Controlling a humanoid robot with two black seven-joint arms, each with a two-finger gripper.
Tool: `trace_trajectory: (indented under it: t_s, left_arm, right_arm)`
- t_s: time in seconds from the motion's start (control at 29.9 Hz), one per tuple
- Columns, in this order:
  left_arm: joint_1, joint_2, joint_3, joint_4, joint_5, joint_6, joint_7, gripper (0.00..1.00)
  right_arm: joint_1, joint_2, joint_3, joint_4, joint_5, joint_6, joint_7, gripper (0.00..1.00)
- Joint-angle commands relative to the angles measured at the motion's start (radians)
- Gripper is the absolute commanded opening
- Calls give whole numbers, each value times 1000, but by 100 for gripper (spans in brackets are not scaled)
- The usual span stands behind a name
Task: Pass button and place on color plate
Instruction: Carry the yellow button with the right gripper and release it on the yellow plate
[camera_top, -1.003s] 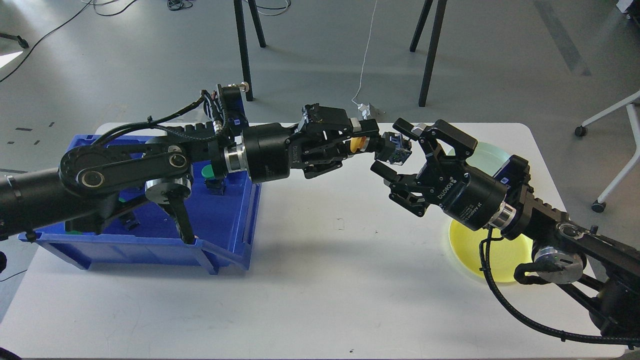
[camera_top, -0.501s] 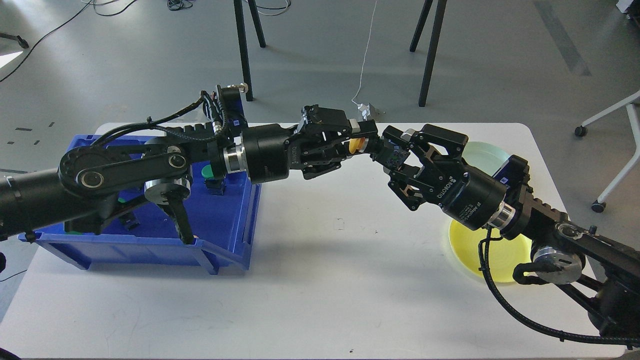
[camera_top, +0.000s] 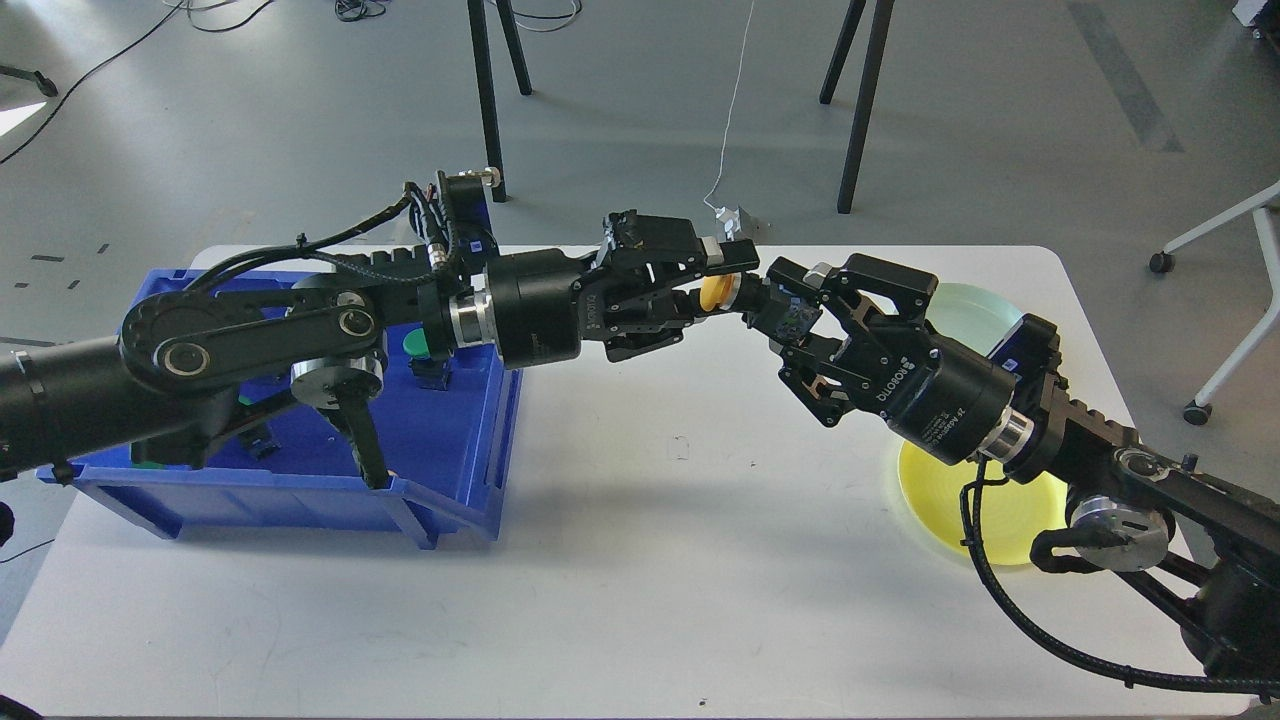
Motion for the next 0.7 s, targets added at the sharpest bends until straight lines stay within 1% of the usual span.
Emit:
trace_trajectory:
  t_s: [0.0, 0.07, 0.2, 0.27, 0.33, 0.4, 0.53, 0.67]
  left_arm:
    - [2, 0, -1, 1, 0, 1, 1, 77]
    - [2, 0, -1, 1, 0, 4, 1, 77]
    - [3, -4, -1, 1, 0, 9, 1, 77]
    - [3, -4, -3, 1, 0, 10, 1, 78]
    - [3, -6, -3, 0, 0, 12, 1, 78]
    - [3, -6, -3, 1, 0, 10, 1, 78]
    - [3, -6, -3, 1, 0, 10, 1, 79]
    - [3, -6, -3, 1, 0, 10, 1, 79]
  right_arm:
    - [-6, -5, 3, 3, 2, 0, 2, 4]
    - [-15, -20, 12, 4, 2, 0, 2, 4]
    - [-52, -100, 58, -2, -10, 0, 2, 3]
    - [-87, -153, 75, -13, -20, -37, 0, 3]
    - [-116, -222, 74, -22, -44, -134, 0, 3]
    - [-156, -264, 69, -34, -96, -258, 0, 3]
    - [-260, -278, 69, -63, -268, -525, 2, 3]
    - [-343, -269, 63, -86, -412, -757, 3, 3]
